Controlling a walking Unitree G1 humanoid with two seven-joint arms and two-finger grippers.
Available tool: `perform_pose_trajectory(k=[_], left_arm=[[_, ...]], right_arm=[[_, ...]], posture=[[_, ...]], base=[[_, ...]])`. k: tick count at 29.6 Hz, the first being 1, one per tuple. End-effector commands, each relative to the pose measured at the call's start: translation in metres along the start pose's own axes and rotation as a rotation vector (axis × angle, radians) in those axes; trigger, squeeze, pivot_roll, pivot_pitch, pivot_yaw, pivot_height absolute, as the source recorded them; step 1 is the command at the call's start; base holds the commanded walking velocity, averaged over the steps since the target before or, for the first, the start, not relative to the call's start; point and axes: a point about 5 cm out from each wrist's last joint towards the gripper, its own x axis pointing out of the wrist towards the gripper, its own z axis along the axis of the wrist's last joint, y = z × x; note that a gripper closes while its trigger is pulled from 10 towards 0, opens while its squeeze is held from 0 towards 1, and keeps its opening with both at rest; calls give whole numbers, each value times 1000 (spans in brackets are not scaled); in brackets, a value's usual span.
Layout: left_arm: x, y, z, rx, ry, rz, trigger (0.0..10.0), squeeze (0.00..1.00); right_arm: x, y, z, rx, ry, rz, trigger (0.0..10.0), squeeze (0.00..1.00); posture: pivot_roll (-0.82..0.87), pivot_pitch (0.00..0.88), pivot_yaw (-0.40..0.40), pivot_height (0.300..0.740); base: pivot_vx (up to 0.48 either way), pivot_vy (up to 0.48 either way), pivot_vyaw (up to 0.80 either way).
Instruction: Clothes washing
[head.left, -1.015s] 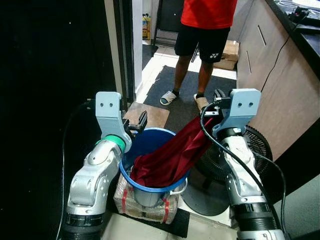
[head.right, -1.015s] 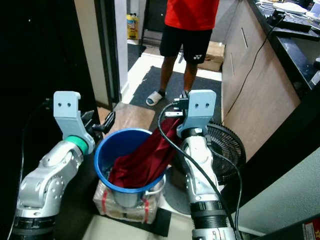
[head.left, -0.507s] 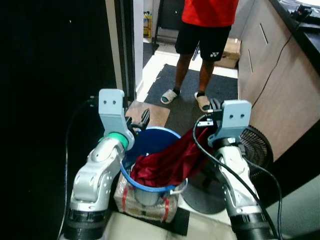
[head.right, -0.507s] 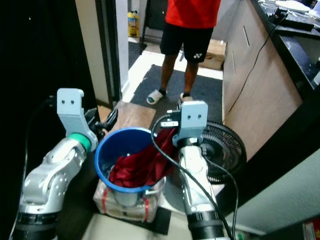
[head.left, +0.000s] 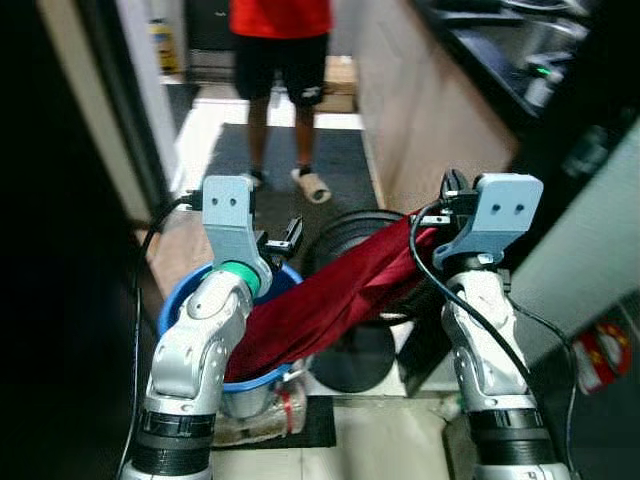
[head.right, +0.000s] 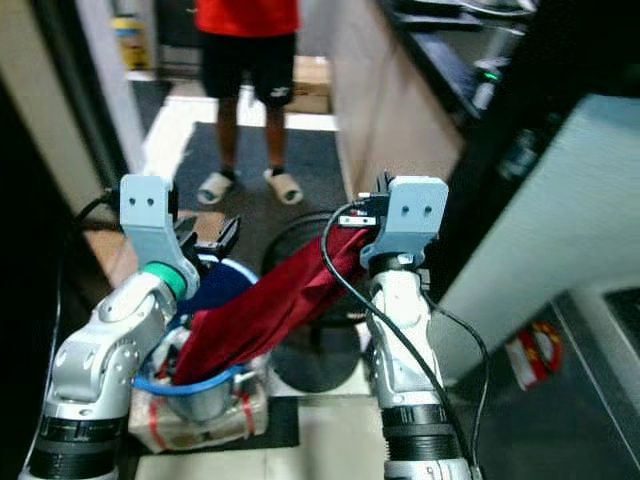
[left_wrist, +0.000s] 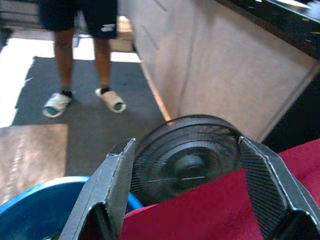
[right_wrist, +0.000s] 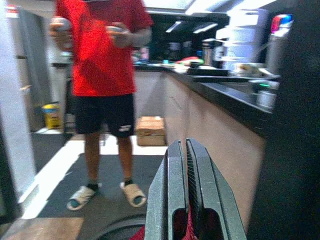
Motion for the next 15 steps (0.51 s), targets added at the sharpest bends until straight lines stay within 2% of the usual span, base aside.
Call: perform_pose_trajectory(k=[1, 15], left_arm=[[1, -2, 1, 3, -4, -8, 10000, 0], [2, 0, 4, 16, -12, -8, 10000, 0]], right_arm=[[3, -1, 9, 12, -43, -14, 10000, 0], [9, 6, 18, 22, -83, 7, 10000, 0]], posture=[[96, 0, 38, 740], [100, 0, 40, 740]], base=[[0, 0, -800], [0, 0, -800]])
